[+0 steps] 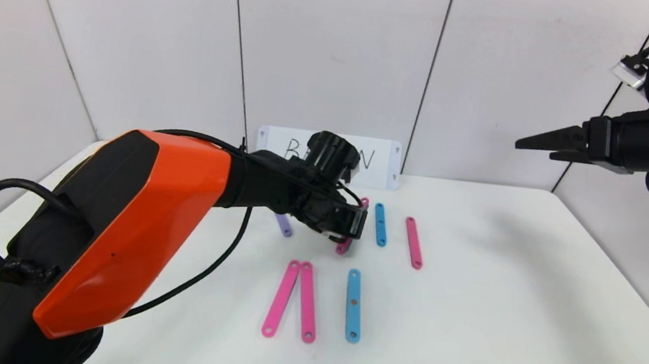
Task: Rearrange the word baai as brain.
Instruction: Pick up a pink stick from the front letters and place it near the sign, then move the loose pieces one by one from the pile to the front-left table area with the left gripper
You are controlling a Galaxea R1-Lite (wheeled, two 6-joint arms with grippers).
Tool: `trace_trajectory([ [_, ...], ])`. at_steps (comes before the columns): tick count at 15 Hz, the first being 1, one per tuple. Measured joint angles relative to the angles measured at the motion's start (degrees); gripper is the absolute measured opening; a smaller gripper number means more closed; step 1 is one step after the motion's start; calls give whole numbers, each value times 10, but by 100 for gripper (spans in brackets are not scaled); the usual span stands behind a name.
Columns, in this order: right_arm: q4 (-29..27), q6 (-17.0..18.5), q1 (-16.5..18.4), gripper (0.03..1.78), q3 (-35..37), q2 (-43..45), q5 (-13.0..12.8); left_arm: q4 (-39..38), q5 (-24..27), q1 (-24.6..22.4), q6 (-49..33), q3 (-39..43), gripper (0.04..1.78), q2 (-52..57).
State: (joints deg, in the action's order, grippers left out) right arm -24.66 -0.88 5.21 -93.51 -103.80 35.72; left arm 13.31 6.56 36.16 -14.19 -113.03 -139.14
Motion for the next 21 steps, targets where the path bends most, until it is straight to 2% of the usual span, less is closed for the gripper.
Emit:
trace_trajectory([
  [8, 0, 0, 2, 173, -1, 1, 0, -24, -26, 4, -9, -1, 30, -14],
  [11, 1, 0, 3, 173, -1, 1, 0, -25, -26, 6, -9, 0, 41, -16],
  [13, 1, -1, 2, 173, -1, 0, 0, -25, -26, 7, -10, 0, 61, -17],
  [18, 2, -1, 3, 174, -1, 0, 0, -26, -26, 9, -13, -1, 143, -18],
  [21, 2, -1, 3, 174, -2, 0, 0, -25, -25, 8, -13, -1, 169, -14],
])
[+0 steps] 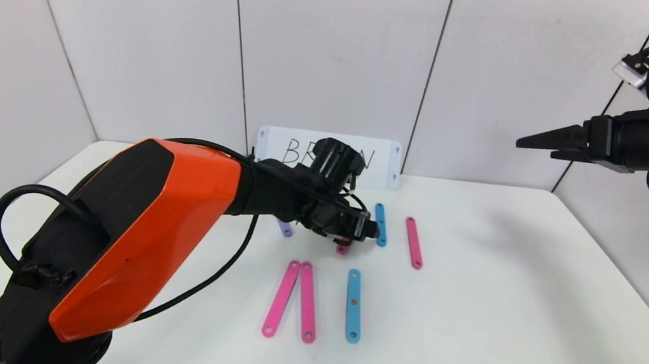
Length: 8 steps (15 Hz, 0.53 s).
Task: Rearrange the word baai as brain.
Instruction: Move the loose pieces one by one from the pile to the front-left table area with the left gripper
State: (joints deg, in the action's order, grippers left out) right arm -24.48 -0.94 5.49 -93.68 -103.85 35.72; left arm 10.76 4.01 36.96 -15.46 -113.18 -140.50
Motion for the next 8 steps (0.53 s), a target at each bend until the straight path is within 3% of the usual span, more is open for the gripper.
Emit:
trace_trajectory([
  [8, 3, 0, 0, 173, 3, 4, 2, 13, -7, -19, -3, 2, 175, 51],
])
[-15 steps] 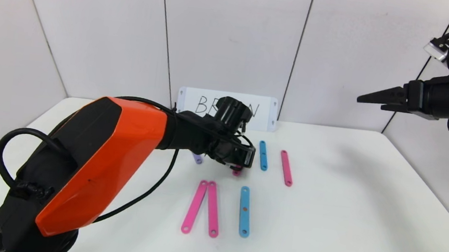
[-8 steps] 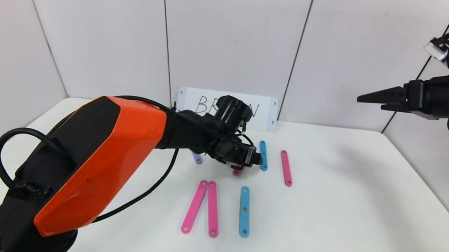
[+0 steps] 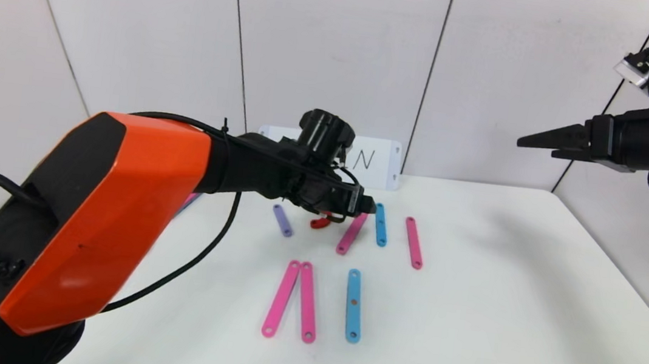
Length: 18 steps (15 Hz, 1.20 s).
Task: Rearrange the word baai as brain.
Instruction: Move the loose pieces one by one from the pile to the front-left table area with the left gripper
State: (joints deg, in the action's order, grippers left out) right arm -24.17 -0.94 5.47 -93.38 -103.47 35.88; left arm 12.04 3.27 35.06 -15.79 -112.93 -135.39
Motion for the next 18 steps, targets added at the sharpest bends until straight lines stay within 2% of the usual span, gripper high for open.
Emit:
trace_trajectory([
  [10, 2, 1, -4, 174, 1, 5, 2, 193, -66, -90, 27, 3, 175, 79],
  [18, -2, -1, -5, 174, 2, 6, -1, 230, -120, -141, 34, 20, 175, 94],
])
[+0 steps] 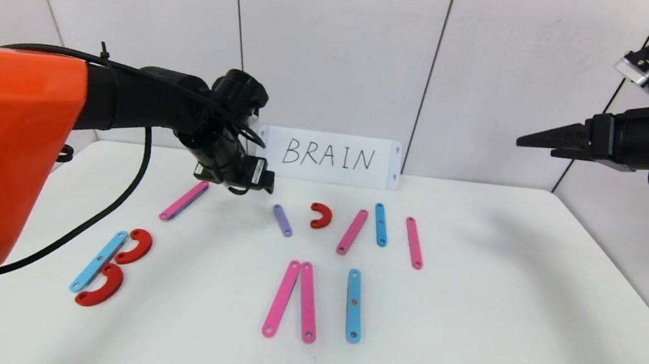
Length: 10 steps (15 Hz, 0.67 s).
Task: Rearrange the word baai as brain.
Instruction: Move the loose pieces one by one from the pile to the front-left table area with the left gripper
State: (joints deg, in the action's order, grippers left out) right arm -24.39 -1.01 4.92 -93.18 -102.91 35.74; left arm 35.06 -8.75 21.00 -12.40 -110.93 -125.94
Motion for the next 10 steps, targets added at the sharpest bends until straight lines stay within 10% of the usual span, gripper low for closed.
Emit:
trace_trajectory([
  [10, -3, -4, 0, 174, 2, 5, -1, -9, 50, -135, 76, 0, 175, -26],
])
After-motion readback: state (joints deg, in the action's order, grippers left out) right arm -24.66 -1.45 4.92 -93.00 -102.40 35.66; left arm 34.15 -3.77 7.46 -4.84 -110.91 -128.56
